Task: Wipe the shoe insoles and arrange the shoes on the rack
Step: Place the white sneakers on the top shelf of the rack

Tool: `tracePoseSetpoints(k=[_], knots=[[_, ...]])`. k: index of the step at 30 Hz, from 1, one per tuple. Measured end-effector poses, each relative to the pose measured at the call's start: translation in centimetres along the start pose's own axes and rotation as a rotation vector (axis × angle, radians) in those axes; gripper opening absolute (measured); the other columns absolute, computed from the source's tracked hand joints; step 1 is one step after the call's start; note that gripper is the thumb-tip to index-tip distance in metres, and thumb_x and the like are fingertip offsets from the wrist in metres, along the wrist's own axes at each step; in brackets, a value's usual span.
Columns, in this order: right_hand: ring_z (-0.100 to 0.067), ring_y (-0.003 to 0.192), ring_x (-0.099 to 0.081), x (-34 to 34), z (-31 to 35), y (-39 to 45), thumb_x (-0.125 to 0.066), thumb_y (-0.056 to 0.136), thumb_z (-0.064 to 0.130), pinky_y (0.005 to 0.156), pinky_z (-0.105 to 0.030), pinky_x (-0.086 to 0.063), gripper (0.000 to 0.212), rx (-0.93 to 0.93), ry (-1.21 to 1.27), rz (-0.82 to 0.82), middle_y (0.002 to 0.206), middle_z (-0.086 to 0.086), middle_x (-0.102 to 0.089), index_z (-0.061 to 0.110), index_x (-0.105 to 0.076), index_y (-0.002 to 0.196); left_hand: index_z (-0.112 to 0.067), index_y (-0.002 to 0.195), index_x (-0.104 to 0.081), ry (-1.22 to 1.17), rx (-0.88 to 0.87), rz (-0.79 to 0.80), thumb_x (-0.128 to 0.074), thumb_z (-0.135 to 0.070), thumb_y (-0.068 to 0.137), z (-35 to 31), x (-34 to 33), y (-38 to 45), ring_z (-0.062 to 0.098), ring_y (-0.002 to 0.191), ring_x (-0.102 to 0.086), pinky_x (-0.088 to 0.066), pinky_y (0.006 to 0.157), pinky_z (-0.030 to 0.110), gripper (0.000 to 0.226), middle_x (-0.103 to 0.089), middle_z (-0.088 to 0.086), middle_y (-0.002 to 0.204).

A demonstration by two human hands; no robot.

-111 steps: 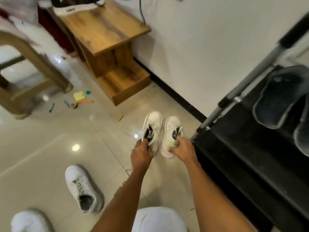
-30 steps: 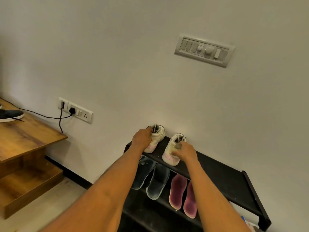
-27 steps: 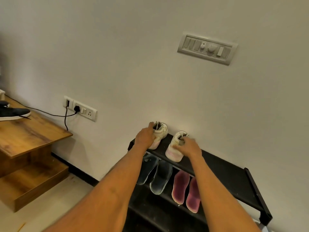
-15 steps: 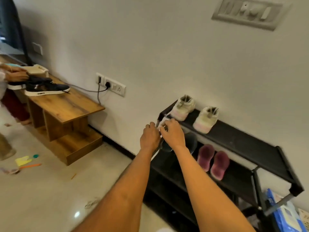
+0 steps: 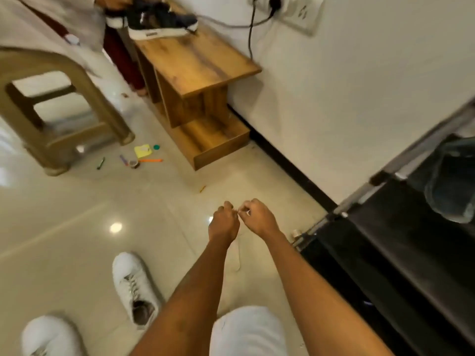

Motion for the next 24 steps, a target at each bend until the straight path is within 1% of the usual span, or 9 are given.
tracePoseSetpoints(k=[4,6,8,12,16,17,20,22,24], knots=[[-0.026,0.098,-0.058,-6.1,-1.8,3.2,-0.054,0.091,0.020,0.083,-0.034,-0.048,0.017,-0.016,0.066,0.126,0.106,-0.011,-0.060,0.011,-0.067,0.099,-0.006,0.112,-0.046,-0.043,0.158,0.027,-0.030,-0.021,0.100,5.0,-2.8,1.8,0.034,0.103,-0.054,-0.043,0.078,0.039,0.025,-0.057,0.016,0.115],[-0.025,0.097,-0.059,-7.9,-2.1,3.3,-0.055,0.090,0.019,0.083,-0.034,-0.048,0.015,-0.049,0.090,0.167,0.105,-0.009,-0.060,0.011,-0.066,0.096,-0.007,0.114,-0.045,-0.054,0.212,0.044,-0.029,-0.022,0.100,7.0,-3.2,0.6,0.033,0.102,-0.054,-0.045,0.079,0.040,0.026,-0.057,0.016,0.114],[-0.022,0.094,-0.060,-9.7,-0.9,2.8,-0.055,0.090,0.018,0.080,-0.030,-0.047,0.012,-0.045,0.076,0.252,0.106,-0.006,-0.061,0.013,-0.065,0.094,-0.008,0.117,-0.045,-0.081,0.295,0.044,-0.029,-0.023,0.101,9.4,-2.7,-1.9,0.032,0.102,-0.054,-0.045,0.081,0.040,0.027,-0.057,0.015,0.115],[-0.019,0.095,-0.059,-13.3,4.4,-0.1,-0.053,0.090,0.016,0.082,-0.029,-0.045,0.014,0.046,0.033,0.448,0.106,-0.003,-0.062,0.016,-0.065,0.096,-0.009,0.115,-0.046,-0.164,0.485,-0.024,-0.032,-0.025,0.100,13.5,0.3,-8.1,0.030,0.102,-0.054,-0.044,0.083,0.039,0.026,-0.057,0.013,0.115],[-0.020,0.095,-0.060,-17.6,10.6,-4.4,-0.055,0.089,0.019,0.083,-0.030,-0.047,0.012,0.133,-0.010,0.625,0.105,-0.004,-0.061,0.016,-0.065,0.095,-0.008,0.111,-0.049,-0.250,0.687,-0.143,-0.032,-0.025,0.100,17.4,4.2,-12.8,0.031,0.101,-0.057,-0.046,0.080,0.039,0.026,-0.059,0.013,0.113],[-0.021,0.095,-0.060,-19.8,13.0,-5.8,-0.055,0.089,0.021,0.082,-0.031,-0.047,0.012,0.184,-0.037,0.685,0.105,-0.005,-0.061,0.016,-0.064,0.095,-0.008,0.110,-0.049,-0.286,0.760,-0.195,-0.031,-0.026,0.100,19.7,5.2,-14.3,0.031,0.101,-0.057,-0.045,0.079,0.039,0.027,-0.059,0.014,0.114],[-0.024,0.097,-0.059,-22.3,16.1,-6.8,-0.055,0.090,0.021,0.080,-0.032,-0.047,0.016,0.241,-0.039,0.706,0.107,-0.007,-0.063,0.013,-0.064,0.099,-0.006,0.110,-0.049,-0.309,0.827,-0.226,-0.033,-0.025,0.099,22.7,7.1,-15.1,0.035,0.104,-0.054,-0.043,0.079,0.040,0.027,-0.058,0.017,0.113],[-0.023,0.101,-0.059,-26.4,17.8,-9.0,-0.053,0.090,0.018,0.081,-0.030,-0.045,0.016,0.296,-0.058,0.773,0.109,-0.006,-0.063,0.013,-0.064,0.101,-0.005,0.108,-0.048,-0.306,0.919,-0.249,-0.034,-0.022,0.098,26.9,7.0,-17.4,0.036,0.104,-0.054,-0.042,0.080,0.041,0.024,-0.058,0.019,0.112],[-0.022,0.103,-0.057,-31.1,18.0,-11.0,-0.051,0.090,0.016,0.084,-0.032,-0.047,0.018,0.338,-0.096,0.846,0.111,-0.005,-0.061,0.014,-0.064,0.102,-0.005,0.111,-0.048,-0.282,0.973,-0.265,-0.034,-0.020,0.098,31.3,5.8,-19.4,0.036,0.107,-0.053,-0.042,0.082,0.042,0.023,-0.057,0.019,0.115]])
Point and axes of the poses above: each hand's wrist, its own y-axis towards the middle knuckle, its own x-axis out of the back of the hand, z = x × y, the point moved 5 cm from there along y, towards the middle knuckle
